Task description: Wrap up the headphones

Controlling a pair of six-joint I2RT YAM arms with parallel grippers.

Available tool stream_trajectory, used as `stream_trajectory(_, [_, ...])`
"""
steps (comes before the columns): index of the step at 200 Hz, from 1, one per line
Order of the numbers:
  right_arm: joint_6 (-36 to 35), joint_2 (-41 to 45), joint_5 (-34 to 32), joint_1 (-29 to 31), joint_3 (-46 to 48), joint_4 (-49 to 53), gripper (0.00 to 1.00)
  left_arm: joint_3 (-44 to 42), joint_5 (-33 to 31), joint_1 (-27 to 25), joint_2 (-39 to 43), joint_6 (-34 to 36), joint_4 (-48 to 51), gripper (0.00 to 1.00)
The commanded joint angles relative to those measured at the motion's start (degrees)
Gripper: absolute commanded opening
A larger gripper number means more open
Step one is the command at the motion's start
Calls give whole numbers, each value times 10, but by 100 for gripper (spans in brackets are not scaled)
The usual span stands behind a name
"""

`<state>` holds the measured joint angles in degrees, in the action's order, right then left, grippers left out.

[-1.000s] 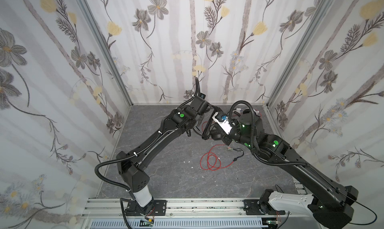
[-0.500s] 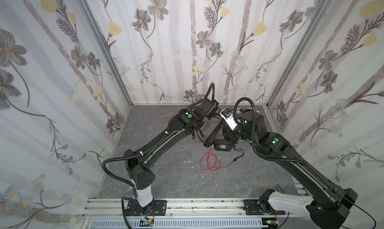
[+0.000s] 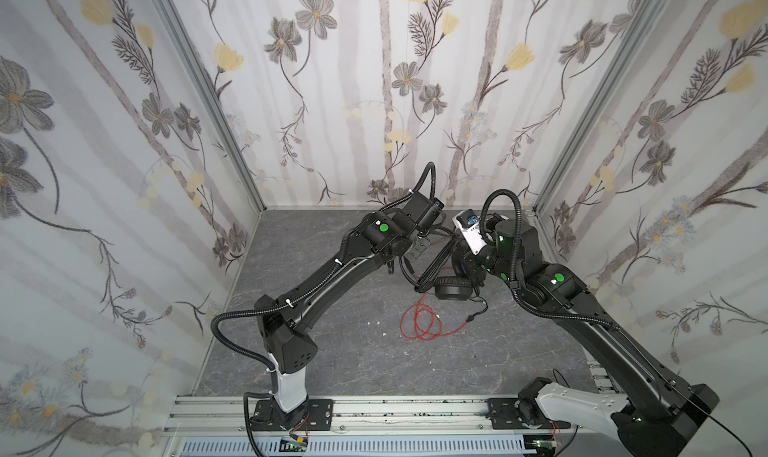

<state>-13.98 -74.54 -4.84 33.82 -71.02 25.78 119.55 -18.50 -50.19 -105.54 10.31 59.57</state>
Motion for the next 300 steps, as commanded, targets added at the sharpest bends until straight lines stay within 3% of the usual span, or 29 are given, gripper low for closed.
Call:
stream_trajectory(1, [-24,6,-66,2,8,-29,12,19,39,-2,-7,17,44,0])
stream_trajectory(28, [-39,15,-68,10,13,-29,14,31,43,-1,-16,18,49,0])
stream_trajectory(72, [-101,7,-173,82,34,-35,14,60,48,-2,-31,22,72,0])
stream_trajectory(144, [-117,25,-203,85,4,-48,12,74,58,-2,-30,16,90,0])
stream_trajectory(225, [-169,73,-140,121,22,-88,11,72,68,-1,-30,5,97,0])
stream_trajectory(254, [-190,92,-161,120,52,-120,16,62,71,-2,-21,1,91,0])
stream_trajectory(280, [-204,75,-202,113,65,-121,14,62,72,-3,-15,3,90,0])
stream_trajectory(300, [-174,66,-178,95,58,-113,13,61,73,-6,-9,5,91,0])
